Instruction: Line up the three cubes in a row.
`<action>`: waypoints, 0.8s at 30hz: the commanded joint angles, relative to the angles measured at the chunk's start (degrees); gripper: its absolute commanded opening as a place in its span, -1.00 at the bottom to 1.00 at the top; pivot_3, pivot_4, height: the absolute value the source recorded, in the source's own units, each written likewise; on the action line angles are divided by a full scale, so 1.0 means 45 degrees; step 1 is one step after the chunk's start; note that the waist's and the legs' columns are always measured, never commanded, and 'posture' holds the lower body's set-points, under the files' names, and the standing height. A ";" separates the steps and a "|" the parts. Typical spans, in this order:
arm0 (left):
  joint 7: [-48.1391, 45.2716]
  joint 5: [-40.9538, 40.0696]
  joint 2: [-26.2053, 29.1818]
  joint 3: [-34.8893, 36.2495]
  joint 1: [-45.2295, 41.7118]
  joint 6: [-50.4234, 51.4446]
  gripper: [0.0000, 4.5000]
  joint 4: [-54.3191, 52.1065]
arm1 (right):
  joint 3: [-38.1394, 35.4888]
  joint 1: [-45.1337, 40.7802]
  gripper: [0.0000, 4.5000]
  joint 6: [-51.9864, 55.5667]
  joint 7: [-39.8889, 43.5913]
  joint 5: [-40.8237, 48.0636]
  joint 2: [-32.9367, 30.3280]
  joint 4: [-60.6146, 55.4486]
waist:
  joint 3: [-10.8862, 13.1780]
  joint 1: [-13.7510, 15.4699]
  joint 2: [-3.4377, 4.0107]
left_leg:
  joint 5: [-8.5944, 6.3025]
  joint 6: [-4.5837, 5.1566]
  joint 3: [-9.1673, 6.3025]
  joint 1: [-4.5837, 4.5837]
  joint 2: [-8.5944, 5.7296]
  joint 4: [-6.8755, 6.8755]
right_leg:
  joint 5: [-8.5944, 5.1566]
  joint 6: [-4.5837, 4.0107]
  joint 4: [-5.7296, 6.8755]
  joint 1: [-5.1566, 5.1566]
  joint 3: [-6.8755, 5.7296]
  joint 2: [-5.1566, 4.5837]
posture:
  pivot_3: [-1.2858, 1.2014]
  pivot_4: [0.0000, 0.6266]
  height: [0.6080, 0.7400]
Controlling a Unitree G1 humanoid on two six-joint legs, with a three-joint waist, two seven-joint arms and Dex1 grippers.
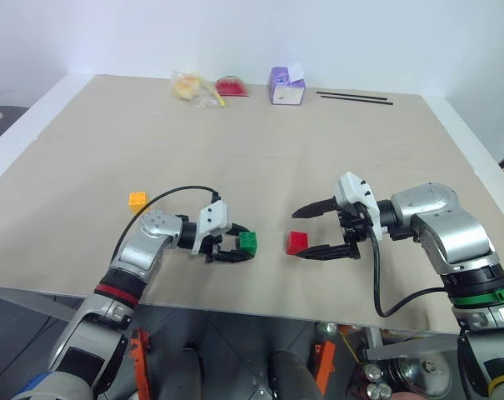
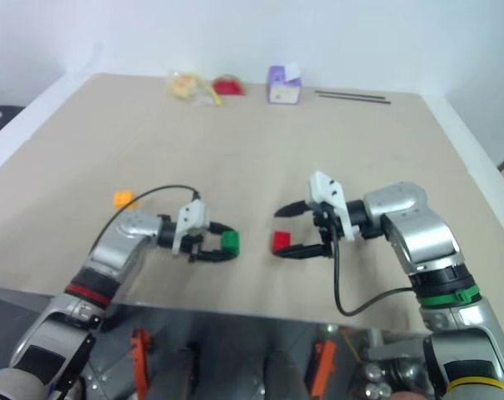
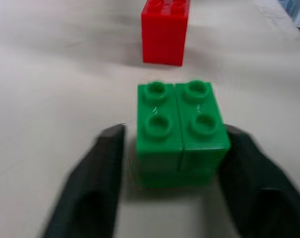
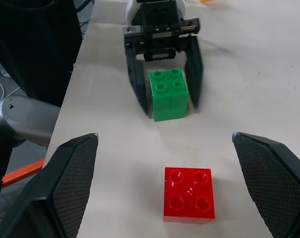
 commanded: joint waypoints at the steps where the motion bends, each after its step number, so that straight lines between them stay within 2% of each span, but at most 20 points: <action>1: 0.0065 -0.0334 0.0082 0.0400 -0.0121 0.0239 0.98 -0.0553 | -0.0358 -0.0243 1.00 0.0011 0.0038 0.0234 -0.0088 -0.0346 | 0.0000 0.0000 0.0000 | 0.0000 0.0000 0.0000 0.0000 0.0000 0.0000 | 0.0000 0.0000 0.0000 0.0000 0.0000 0.0000 | 0.03 -0.52 1.00; 8: 0.1840 -0.1486 0.0160 0.1959 0.0692 0.2023 0.98 -0.3206 | -0.0855 -0.0859 1.00 0.0717 -0.0446 0.1119 0.0515 -0.0270 | 0.0000 -0.0047 0.0000 | 0.0000 0.0000 0.0000 0.0000 0.0001 0.0000 | 0.0002 0.0000 0.0004 -0.0002 0.0002 0.0000 | 0.03 -0.52 1.00; 12: 0.5602 -0.1318 -0.0327 0.3487 0.1613 0.3409 0.98 -0.5792 | -0.1107 -0.1475 1.00 0.1143 -0.1573 0.1343 0.1434 -0.0164 | 0.0000 -0.0025 0.0000 | 0.0004 0.0006 -0.0008 0.0006 0.0005 -0.0001 | 0.0009 0.0006 0.0020 0.0001 -0.0002 0.0004 | 0.03 -0.52 1.00; 16: 1.1521 0.0994 -0.2125 0.4719 0.2836 0.3973 0.98 -0.7995 | -0.0708 -0.2232 1.00 0.0907 -0.2398 0.0840 0.2433 0.0649 | -0.0001 0.0000 -0.0002 | 0.0005 0.0006 -0.0005 0.0012 0.0001 0.0013 | 0.0012 0.0016 0.0009 0.0024 0.0011 0.0004 | 0.03 -0.52 1.00; 20: 1.4881 0.2353 -0.3743 0.5014 0.3991 0.4447 0.98 -0.9465 | -0.0278 -0.3020 1.00 0.0404 -0.2330 0.0391 0.3156 0.1631 | -0.0001 0.0018 -0.0001 | 0.0005 0.0006 -0.0008 0.0011 -0.0001 0.0019 | 0.0021 0.0021 0.0013 0.0023 0.0006 0.0007 | 0.03 -0.52 1.00; 24: 1.6692 0.2939 -0.4278 0.5686 0.4369 0.4568 0.98 -0.9835 | 0.0096 -0.3541 1.00 -0.0144 -0.2155 -0.0068 0.3657 0.2541 | -0.0001 0.0006 -0.0002 | 0.0006 0.0006 -0.0009 0.0014 0.0000 0.0020 | 0.0033 0.0012 0.0016 0.0016 0.0002 0.0011 | 0.03 -0.52 1.00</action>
